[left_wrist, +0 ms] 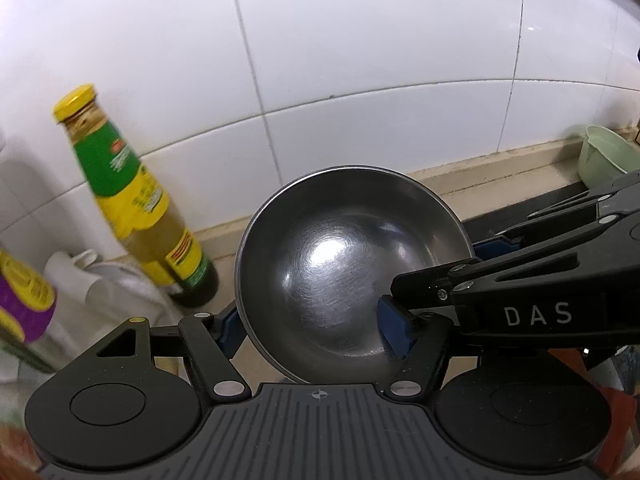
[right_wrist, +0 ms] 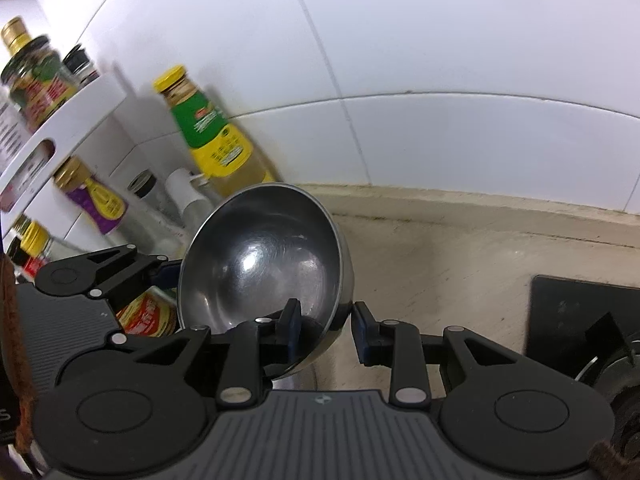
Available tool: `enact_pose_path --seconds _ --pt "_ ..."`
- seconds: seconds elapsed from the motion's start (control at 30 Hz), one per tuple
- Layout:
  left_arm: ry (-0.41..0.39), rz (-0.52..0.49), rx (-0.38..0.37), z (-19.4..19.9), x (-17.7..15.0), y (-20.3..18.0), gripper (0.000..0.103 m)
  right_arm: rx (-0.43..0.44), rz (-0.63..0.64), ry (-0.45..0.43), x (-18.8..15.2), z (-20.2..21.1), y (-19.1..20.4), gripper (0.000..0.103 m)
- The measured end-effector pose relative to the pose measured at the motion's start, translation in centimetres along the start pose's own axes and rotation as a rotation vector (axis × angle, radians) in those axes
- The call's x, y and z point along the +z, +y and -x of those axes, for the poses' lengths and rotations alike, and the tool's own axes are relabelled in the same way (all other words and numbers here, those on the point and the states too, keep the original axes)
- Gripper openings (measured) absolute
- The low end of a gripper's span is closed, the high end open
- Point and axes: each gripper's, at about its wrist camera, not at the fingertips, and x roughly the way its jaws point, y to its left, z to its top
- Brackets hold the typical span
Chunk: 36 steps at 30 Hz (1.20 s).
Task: Organize plates and bowls
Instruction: 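Carry the steel bowl with the right gripper toward the bowl stack on the plates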
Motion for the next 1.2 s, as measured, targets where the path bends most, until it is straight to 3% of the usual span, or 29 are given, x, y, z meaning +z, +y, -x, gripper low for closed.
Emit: enact_pose_path --seconds 0.57,1.2 --pt "0.050 0.041 0.025 1.7 -5.1 0.9 0.074 0.033 0.048 0.086 -3.1 -1.5 3.4 0.027" --pt "0.140 0.107 0.014 -0.1 -7.1 1.6 0.076 -0.010 0.102 0.149 -5.1 -4.3 4.4 0.028"
